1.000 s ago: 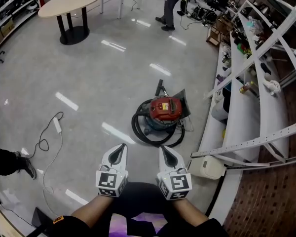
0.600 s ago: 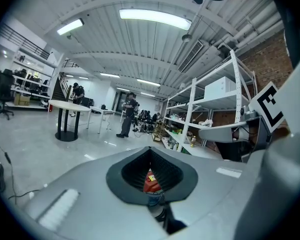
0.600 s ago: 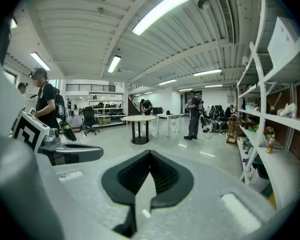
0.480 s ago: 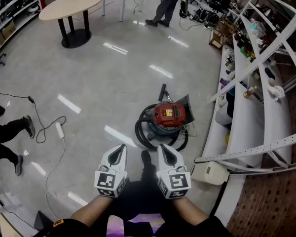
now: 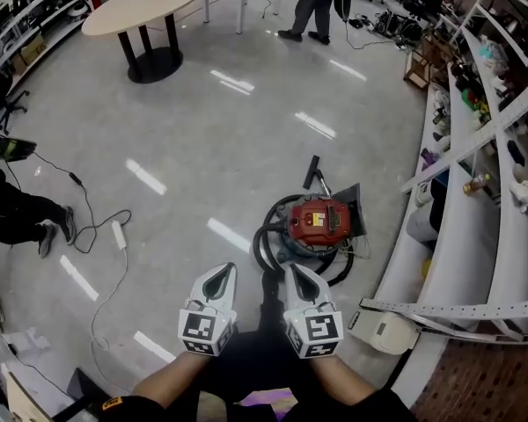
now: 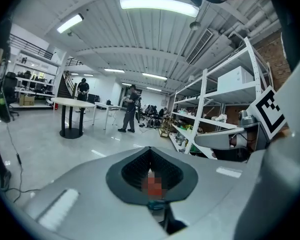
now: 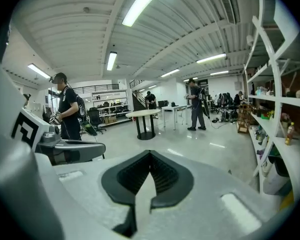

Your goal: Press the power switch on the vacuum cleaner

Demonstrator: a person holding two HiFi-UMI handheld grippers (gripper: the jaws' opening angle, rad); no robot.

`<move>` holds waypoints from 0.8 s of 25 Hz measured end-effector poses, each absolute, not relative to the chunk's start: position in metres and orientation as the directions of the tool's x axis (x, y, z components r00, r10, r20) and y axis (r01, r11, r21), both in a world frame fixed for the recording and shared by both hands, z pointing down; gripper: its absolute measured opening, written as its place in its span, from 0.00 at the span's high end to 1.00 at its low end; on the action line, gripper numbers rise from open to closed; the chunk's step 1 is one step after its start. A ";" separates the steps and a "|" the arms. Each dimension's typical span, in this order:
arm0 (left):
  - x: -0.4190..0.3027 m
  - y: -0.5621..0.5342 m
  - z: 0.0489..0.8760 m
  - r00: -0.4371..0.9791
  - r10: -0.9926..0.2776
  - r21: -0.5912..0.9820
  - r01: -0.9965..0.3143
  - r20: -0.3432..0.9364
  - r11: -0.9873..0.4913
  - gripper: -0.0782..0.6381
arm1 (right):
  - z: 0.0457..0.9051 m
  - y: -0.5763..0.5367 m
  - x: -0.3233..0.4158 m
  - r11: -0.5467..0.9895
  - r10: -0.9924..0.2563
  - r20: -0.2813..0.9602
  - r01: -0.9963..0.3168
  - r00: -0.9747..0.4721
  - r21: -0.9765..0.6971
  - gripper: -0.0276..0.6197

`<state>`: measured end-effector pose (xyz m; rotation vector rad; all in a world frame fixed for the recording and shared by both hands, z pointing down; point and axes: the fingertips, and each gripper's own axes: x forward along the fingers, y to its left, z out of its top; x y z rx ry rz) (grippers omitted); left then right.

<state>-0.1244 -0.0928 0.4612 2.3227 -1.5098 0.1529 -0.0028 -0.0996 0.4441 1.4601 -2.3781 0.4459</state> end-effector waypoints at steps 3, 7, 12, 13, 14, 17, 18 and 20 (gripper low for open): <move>-0.099 -0.124 0.474 0.428 -0.847 0.250 -0.898 0.314 -0.362 0.87 | 0.465 -0.127 0.014 0.435 -0.774 0.458 -0.893 -0.438 -0.119 0.97; -0.064 -0.169 0.495 0.444 -0.828 0.263 -0.891 0.343 -0.370 0.87 | 0.495 -0.169 0.039 0.437 -0.744 0.505 -0.891 -0.436 -0.125 0.97; -0.036 -0.218 0.530 0.446 -0.804 0.252 -0.893 0.393 -0.372 0.87 | 0.535 -0.219 0.067 0.424 -0.724 0.550 -0.897 -0.417 -0.122 0.97; -0.033 -0.227 0.538 0.444 -0.800 0.247 -0.895 0.403 -0.372 0.87 | 0.545 -0.228 0.071 0.422 -0.717 0.561 -0.898 -0.413 -0.121 0.97; -0.030 -0.235 0.547 0.443 -0.796 0.243 -0.896 0.412 -0.372 0.87 | 0.555 -0.235 0.075 0.422 -0.709 0.574 -0.899 -0.410 -0.121 0.97; -0.024 -0.253 0.572 0.440 -0.783 0.234 -0.898 0.439 -0.373 0.87 | 0.584 -0.255 0.087 0.417 -0.687 0.606 -0.901 -0.400 -0.123 0.97; -0.023 -0.258 0.581 0.438 -0.777 0.233 -0.899 0.452 -0.371 0.87 | 0.593 -0.260 0.091 0.412 -0.679 0.618 -0.903 -0.396 -0.125 0.97; -0.021 -0.268 0.598 0.430 -0.765 0.234 -0.903 0.478 -0.362 0.87 | 0.613 -0.269 0.099 0.399 -0.662 0.644 -0.908 -0.383 -0.130 0.97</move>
